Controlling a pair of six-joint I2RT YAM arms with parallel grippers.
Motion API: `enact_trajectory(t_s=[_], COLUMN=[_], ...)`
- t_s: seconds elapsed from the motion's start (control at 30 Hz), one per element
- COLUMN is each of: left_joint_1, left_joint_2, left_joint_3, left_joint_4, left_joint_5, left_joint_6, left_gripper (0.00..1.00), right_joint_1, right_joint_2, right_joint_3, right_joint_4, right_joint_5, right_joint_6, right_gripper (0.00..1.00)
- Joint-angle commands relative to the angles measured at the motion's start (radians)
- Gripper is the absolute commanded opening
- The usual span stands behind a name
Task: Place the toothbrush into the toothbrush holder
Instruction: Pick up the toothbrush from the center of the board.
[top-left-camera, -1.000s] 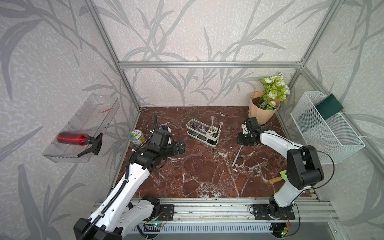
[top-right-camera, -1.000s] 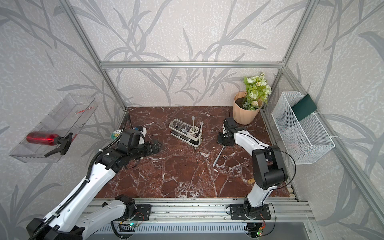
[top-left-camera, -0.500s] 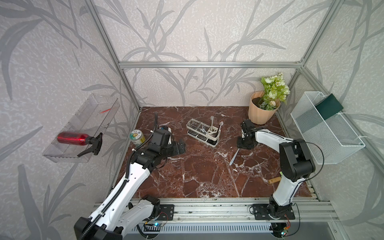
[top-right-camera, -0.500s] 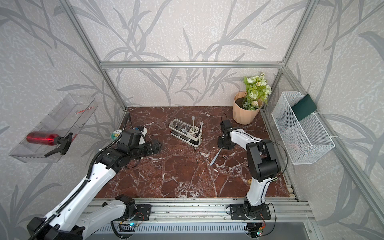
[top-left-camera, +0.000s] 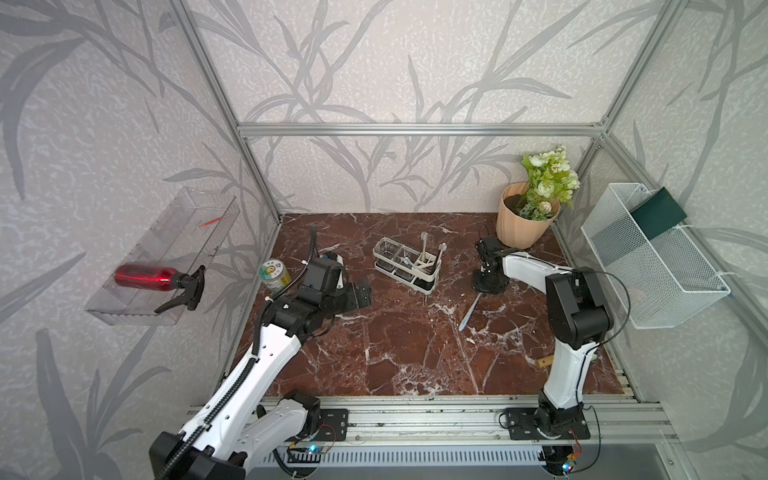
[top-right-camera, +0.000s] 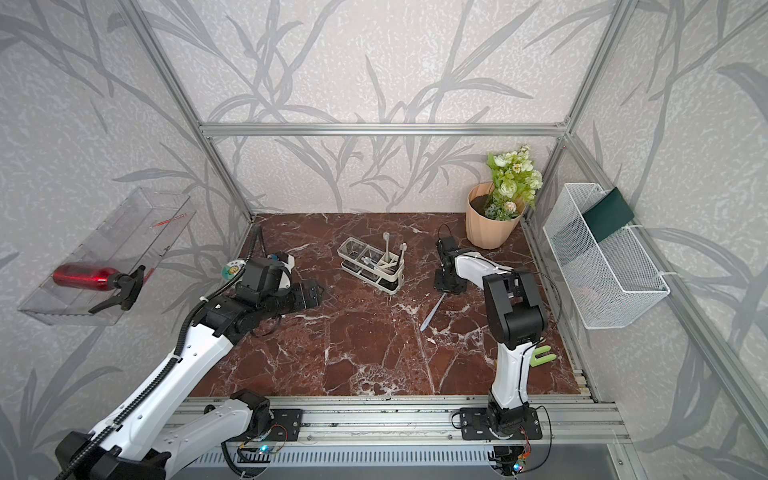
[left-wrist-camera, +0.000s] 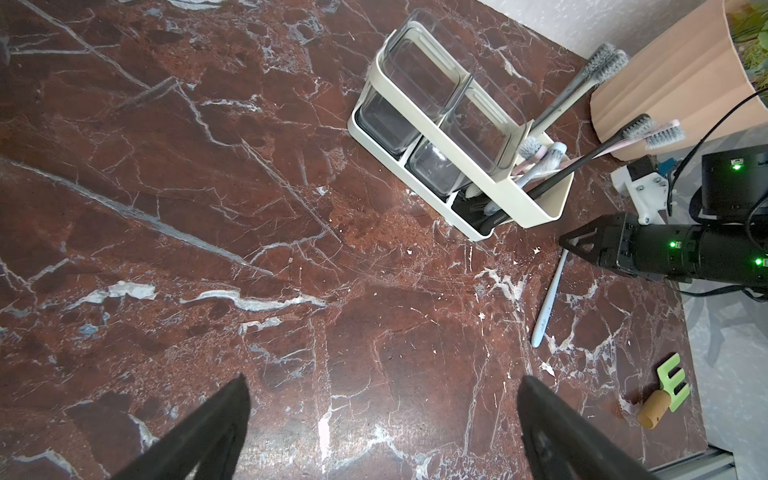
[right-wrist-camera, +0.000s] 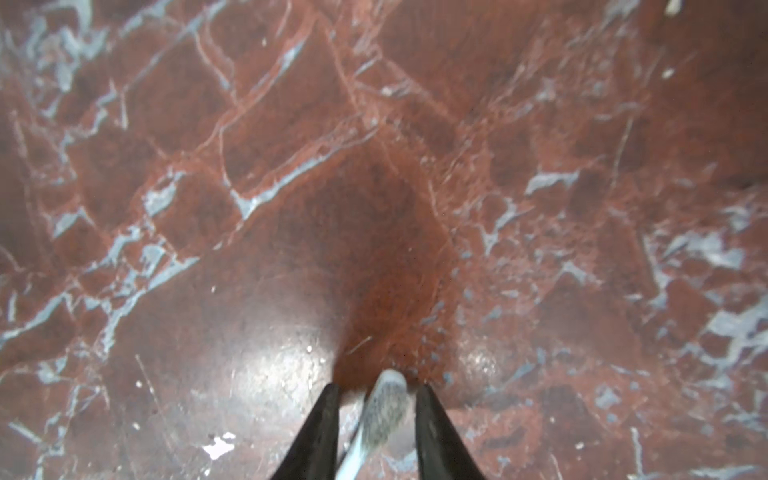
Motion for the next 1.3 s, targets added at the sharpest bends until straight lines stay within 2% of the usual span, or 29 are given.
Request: enact_trajectory(t_s=[0.0, 0.1, 0.3, 0.47, 0.67, 0.9, 0.97, 1.27], left_joint_1=[-0.001, 0.0, 0.0, -0.001, -0.001, 0.0, -0.001, -0.004], left_joint_2=[0.002, 0.0, 0.003, 0.008, 0.008, 0.017, 0.017, 0.01], left_joint_3=[0.006, 0.005, 0.005, 0.008, 0.005, 0.006, 0.006, -0.001], left_joint_4=[-0.008, -0.009, -0.011, -0.009, -0.013, -0.01, -0.01, 0.016], left_joint_5=[-0.001, -0.002, 0.001, 0.004, 0.002, 0.012, 0.015, 0.055], left_joint_6=[0.019, 0.019, 0.018, 0.02, 0.021, 0.02, 0.019, -0.003], left_gripper=[0.99, 0.99, 0.99, 0.99, 0.99, 0.99, 0.99, 0.99], right_joint_1=[0.005, 0.008, 0.013, 0.016, 0.019, 0.031, 0.037, 0.05], right_joint_2=[0.02, 0.013, -0.019, 0.002, 0.025, 0.039, 0.029, -0.107], right_joint_3=[0.022, 0.002, -0.028, 0.002, 0.029, 0.063, 0.065, 0.026], right_joint_4=[-0.049, -0.033, -0.033, -0.058, -0.067, -0.083, -0.077, 0.015], right_joint_5=[0.02, 0.011, 0.007, -0.004, -0.025, -0.04, -0.052, -0.179], right_joint_6=[0.009, 0.01, -0.001, -0.015, -0.016, -0.017, -0.018, -0.005], right_gripper=[0.28, 0.23, 0.26, 0.24, 0.17, 0.04, 0.0, 0.0])
